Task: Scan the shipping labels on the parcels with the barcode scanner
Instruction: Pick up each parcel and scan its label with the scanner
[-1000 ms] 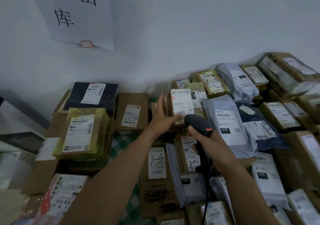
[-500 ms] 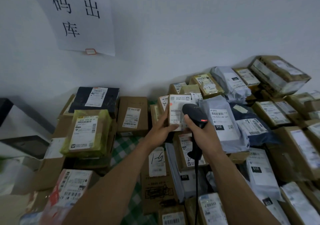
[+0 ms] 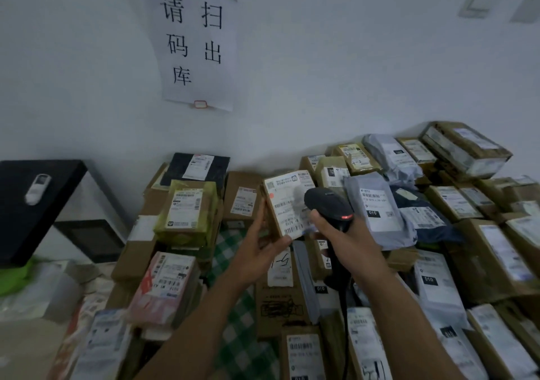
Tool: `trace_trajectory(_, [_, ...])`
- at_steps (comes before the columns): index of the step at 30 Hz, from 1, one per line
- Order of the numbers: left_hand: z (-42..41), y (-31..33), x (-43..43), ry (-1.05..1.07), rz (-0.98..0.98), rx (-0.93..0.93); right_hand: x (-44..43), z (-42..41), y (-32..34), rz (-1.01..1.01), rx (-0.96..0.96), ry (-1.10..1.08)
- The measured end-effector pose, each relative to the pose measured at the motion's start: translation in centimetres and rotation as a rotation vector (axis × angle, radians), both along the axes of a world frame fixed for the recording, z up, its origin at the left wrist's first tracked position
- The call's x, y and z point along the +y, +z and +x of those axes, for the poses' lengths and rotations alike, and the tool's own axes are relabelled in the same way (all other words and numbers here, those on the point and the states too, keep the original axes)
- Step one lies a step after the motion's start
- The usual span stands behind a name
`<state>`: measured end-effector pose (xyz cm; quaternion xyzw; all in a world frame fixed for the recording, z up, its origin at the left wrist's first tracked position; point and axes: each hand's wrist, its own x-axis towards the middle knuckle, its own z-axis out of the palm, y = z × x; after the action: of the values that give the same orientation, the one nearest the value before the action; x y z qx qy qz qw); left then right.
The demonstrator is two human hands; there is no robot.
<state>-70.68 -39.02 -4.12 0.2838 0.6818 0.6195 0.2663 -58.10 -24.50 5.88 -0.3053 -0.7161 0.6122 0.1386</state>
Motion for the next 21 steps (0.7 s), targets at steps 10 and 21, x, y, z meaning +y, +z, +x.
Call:
trace_trajectory(10, [1.0, -0.3, -4.7, 0.206, -0.02, 0.061, -5.9, 4.9, 0.5, 0.043, -0.204, 0.182])
trace_trajectory(21, [1.2, -0.4, -7.2, 0.217, -0.08, 0.146, -8.6, 6.4, 1.5, 0.062, -0.233, 0.257])
